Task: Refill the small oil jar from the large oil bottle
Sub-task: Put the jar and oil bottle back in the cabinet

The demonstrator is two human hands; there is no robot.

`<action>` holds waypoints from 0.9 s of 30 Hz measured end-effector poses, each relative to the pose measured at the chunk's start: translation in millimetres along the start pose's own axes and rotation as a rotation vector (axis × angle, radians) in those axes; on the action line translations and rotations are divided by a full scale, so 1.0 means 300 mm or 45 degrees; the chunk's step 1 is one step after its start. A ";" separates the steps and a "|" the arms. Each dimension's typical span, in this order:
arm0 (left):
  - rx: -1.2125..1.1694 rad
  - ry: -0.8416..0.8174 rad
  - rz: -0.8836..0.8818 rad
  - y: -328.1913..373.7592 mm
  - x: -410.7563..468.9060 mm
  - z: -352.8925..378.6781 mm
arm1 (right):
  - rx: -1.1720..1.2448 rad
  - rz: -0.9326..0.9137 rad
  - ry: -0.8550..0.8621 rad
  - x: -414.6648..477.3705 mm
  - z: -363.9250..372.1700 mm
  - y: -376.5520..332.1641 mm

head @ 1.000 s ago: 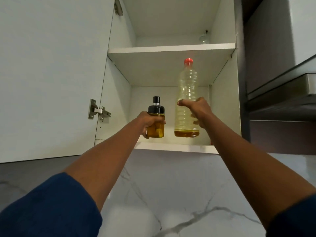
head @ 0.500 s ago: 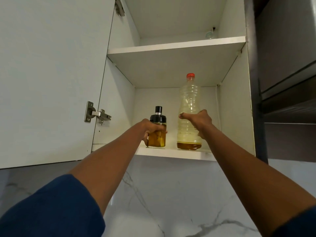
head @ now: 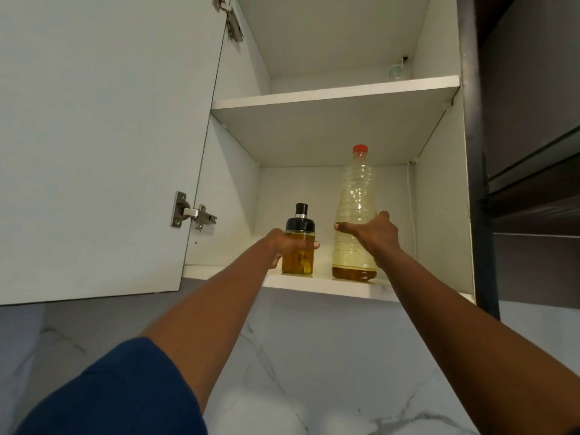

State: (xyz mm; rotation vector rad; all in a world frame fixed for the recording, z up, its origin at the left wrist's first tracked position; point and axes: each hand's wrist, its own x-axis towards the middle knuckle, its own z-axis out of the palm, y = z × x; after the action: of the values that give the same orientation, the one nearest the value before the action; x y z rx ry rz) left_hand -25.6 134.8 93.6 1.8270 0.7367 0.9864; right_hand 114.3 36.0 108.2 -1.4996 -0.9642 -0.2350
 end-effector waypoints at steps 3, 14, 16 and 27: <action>-0.034 0.241 0.120 -0.024 -0.064 -0.023 | -0.197 -0.106 0.145 -0.083 0.007 -0.028; -0.365 1.098 0.566 -0.168 -0.505 -0.248 | -0.028 -0.462 0.025 -0.650 0.177 -0.322; -0.405 1.219 0.587 -0.196 -0.602 -0.298 | -0.033 -0.528 -0.038 -0.772 0.206 -0.403; -0.797 1.766 0.676 -0.286 -1.061 -0.662 | 0.181 -0.692 -0.385 -1.293 0.306 -0.869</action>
State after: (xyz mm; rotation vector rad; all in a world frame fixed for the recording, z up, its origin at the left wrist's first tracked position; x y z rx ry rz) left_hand -363.5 0.3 -32.5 0.5704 0.5456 2.5359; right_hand -340.6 -77.8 24.4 -1.1367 -1.5943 -0.3244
